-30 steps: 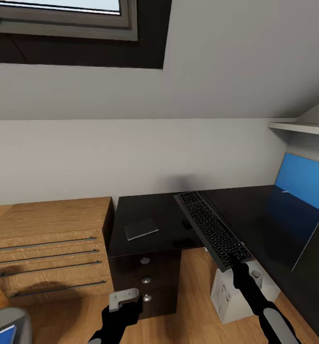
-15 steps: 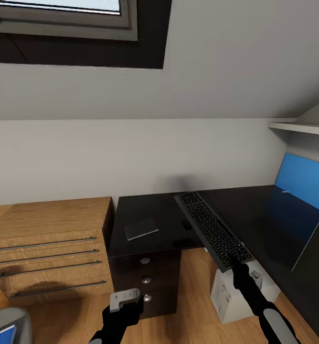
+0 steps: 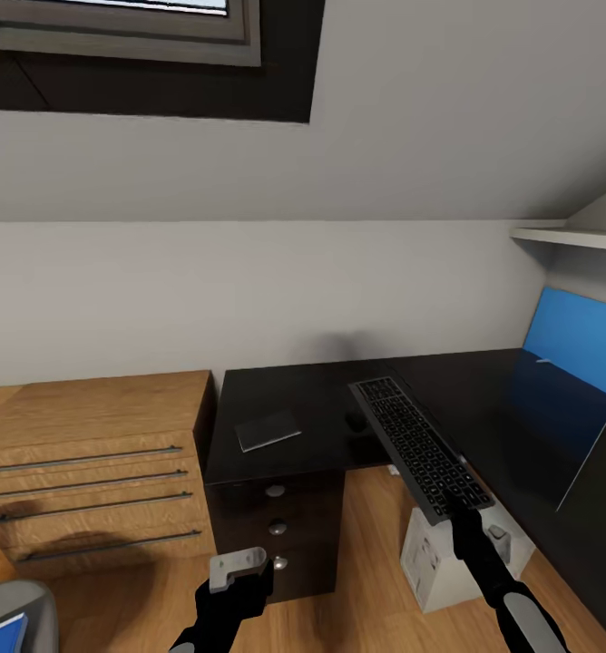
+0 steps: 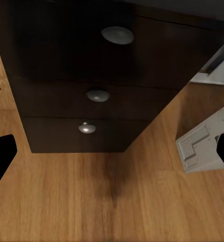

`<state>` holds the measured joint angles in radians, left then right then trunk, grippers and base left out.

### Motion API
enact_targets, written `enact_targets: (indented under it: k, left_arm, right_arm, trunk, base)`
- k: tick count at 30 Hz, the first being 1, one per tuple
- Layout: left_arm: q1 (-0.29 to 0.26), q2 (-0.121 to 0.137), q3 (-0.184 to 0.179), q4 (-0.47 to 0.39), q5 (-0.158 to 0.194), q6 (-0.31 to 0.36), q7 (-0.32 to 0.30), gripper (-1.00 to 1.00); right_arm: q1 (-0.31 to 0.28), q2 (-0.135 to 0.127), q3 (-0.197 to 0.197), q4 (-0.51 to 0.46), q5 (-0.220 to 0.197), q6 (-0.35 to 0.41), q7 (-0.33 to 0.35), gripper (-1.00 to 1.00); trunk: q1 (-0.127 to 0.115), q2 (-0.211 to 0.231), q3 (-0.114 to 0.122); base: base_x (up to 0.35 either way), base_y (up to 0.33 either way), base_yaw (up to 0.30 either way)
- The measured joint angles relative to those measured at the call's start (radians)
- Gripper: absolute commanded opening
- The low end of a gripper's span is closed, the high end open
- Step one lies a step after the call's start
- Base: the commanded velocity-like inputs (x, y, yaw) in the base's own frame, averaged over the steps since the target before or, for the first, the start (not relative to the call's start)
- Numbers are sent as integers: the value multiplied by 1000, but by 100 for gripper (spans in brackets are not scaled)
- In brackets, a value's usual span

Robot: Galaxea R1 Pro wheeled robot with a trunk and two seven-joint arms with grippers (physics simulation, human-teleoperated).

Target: In the bedroom, organize the workspace by keeping the computer under the desk, ensuring the monitor is on the desk, placing the keyboard on the desk next to the monitor, placing the mouse on the desk next to the keyboard, moving the folder from the swivel chair onto the desk next to the mouse, stacking the notebook on top of the folder with the pen on top of the notebook, and positioning the swivel chair next to the desk.

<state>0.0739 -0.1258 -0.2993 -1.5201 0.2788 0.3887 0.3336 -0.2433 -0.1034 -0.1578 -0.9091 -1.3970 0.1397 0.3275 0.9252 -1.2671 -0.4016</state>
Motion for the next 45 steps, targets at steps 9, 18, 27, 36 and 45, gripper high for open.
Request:
enact_targets:
  k: [9,18,27,36,45]
  left_arm:
    - [0,0,1,1,1,0,-1,100]
    - [0,3,0,1,0,0,-2,100]
    - [0,3,4,27,0,0,-3,100]
    - [0,3,-1,29,-2,0,-4,100]
    - [0,3,-2,29,-2,0,-4,100]
  right_arm:
    - [0,1,-29,9,-8,3,-36,-100]
    - [0,2,-27,5,-12,8,-31,-100]
    - [0,2,-29,7,-11,4,-33,-100]
    - [0,3,-26,8,-9,-5,-40,-100]
    - [0,3,-26,9,-7,-7,-44,-100]
  trunk:
    - [34,-63,-28]
    - [46,-84,-38]
    - [46,-84,-38]
    - [46,-84,-38]
    - [46,-84,-38]
  base:
    - [0,0,0]
    - [0,0,0]
    - [103,-11,0]
    - [102,-102,0]
    - [21,-18,0]
